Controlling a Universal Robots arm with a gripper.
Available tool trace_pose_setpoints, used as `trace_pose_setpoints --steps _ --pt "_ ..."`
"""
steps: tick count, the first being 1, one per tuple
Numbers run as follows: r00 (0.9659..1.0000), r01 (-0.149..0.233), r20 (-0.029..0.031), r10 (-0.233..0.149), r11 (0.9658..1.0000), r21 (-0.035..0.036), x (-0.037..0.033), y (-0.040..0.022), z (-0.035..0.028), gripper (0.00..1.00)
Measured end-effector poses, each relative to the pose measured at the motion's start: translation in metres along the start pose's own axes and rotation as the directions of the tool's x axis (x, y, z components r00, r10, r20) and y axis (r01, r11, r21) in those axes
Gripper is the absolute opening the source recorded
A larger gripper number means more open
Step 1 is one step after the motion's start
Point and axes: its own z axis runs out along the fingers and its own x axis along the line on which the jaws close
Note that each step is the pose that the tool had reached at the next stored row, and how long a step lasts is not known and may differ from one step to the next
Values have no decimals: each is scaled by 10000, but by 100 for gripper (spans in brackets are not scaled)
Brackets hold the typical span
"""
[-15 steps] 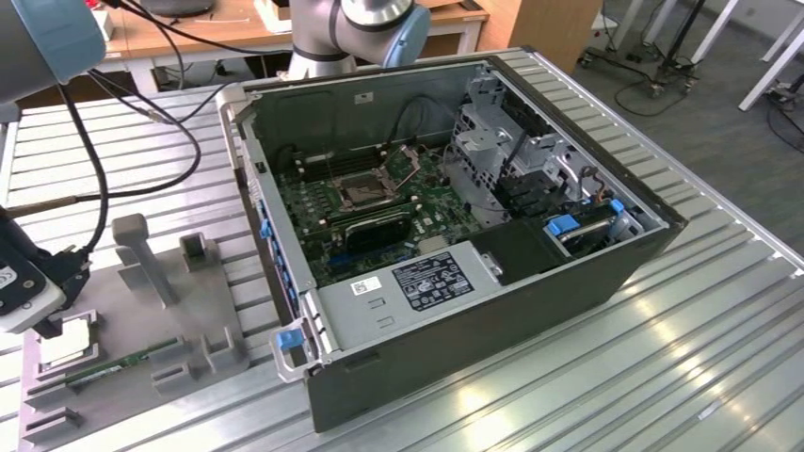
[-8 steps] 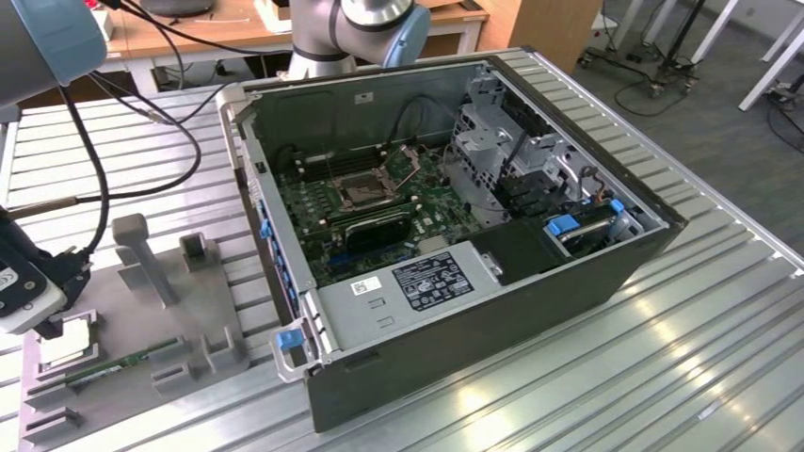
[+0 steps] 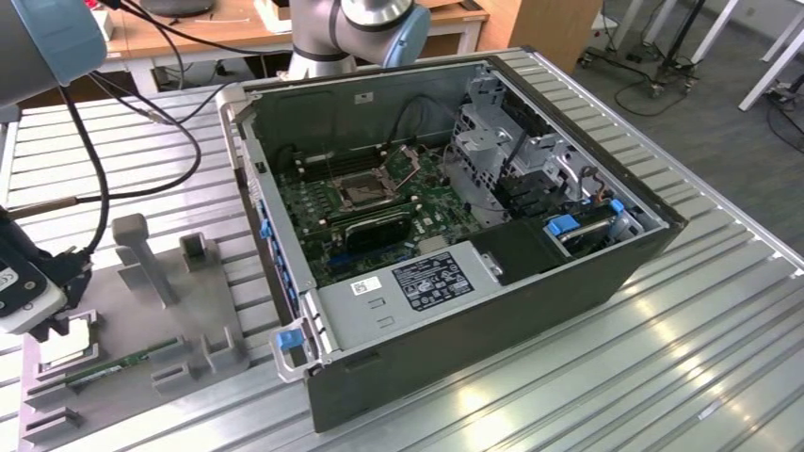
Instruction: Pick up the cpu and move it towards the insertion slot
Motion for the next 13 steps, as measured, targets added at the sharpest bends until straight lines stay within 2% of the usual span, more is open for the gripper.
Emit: trace_pose_setpoints --steps 2,3,5,6,9,10,11,13 --pt "10000 0 0 0 10000 0 0 0 0 29" --pt "10000 0 0 0 10000 0 0 0 0 29" --pt "10000 0 -1 0 10000 0 0 0 0 41" --pt "10000 0 0 0 10000 0 0 0 0 41" --pt "10000 0 0 0 10000 0 0 0 1 58" --pt "10000 0 0 0 10000 0 0 0 1 58" --pt "10000 0 0 0 10000 0 0 0 1 65" --pt "10000 0 0 0 10000 0 0 0 1 65"
